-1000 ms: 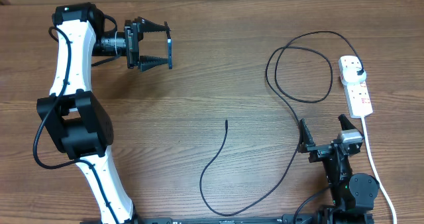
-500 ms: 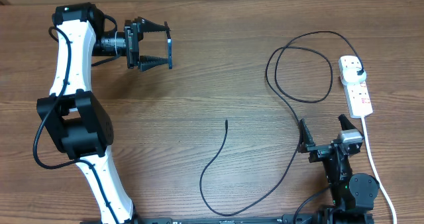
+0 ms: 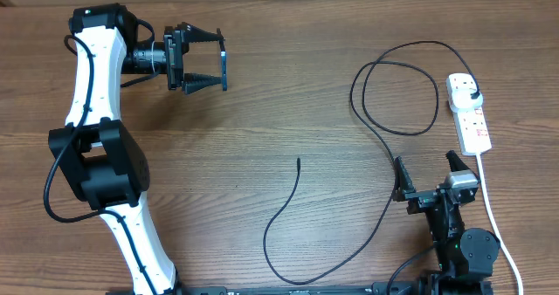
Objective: Plug charger to phone and switch on socket
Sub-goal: 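Hold the phone raised in the left gripper, then raise the right gripper and swing it toward the table center, then move the phone with the left gripper toward the right gripper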
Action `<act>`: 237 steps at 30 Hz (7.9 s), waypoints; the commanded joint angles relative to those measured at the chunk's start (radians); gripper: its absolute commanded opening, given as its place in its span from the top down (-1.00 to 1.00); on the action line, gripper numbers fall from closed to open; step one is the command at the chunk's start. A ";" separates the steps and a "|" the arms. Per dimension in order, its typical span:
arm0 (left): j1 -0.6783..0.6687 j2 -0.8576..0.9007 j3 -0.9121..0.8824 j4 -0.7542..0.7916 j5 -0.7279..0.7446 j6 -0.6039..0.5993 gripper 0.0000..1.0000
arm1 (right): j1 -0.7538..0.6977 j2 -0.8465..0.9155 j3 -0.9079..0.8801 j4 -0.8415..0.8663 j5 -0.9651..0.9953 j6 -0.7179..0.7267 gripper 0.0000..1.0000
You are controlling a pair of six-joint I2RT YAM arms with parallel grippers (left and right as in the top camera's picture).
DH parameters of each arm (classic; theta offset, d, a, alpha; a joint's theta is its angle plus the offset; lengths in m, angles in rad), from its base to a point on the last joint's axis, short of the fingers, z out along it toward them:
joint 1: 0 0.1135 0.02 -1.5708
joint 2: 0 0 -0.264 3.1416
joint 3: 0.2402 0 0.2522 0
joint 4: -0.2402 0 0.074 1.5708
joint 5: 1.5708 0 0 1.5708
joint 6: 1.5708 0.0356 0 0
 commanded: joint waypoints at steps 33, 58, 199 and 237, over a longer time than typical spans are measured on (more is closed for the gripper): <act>-0.007 0.001 0.031 -0.032 0.035 0.015 0.91 | 0.006 -0.010 -0.011 0.006 -0.005 0.003 -1.00; -0.007 0.001 0.031 -0.040 0.037 0.020 0.91 | 0.006 -0.010 -0.011 0.006 -0.005 0.003 -1.00; -0.339 0.001 0.031 0.332 -0.578 -0.576 0.92 | 0.161 1.252 0.825 -0.274 -0.505 0.687 -1.00; -0.661 0.001 0.031 0.459 -0.753 -1.040 0.92 | 0.254 1.320 0.825 -0.233 -0.317 0.729 -0.83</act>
